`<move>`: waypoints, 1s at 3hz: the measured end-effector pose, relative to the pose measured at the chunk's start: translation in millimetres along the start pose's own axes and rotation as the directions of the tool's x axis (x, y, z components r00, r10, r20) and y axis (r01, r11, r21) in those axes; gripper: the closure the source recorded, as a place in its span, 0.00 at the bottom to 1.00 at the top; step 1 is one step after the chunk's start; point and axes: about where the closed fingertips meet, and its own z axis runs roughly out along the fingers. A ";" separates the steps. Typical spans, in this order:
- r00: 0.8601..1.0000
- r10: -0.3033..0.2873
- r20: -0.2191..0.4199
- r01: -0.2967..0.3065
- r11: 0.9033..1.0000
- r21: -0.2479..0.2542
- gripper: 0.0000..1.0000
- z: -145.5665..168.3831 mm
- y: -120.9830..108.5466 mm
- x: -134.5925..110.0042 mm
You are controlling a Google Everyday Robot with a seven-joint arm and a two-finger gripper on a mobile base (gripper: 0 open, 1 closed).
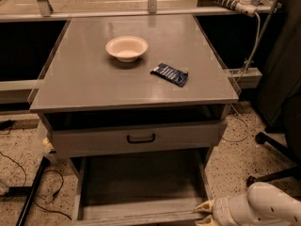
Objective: Open middle drawer
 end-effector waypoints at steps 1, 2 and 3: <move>1.000 0.000 0.000 0.000 1.000 0.000 0.59 0.0 0.0 0.0; 1.000 0.000 0.000 0.000 1.000 0.000 0.38 0.0 0.0 0.0; 1.000 0.000 0.000 0.000 1.000 0.000 0.13 0.1 0.0 0.0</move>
Offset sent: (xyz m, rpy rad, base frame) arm 0.0000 0.0000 0.0000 0.0000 0.0000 0.0000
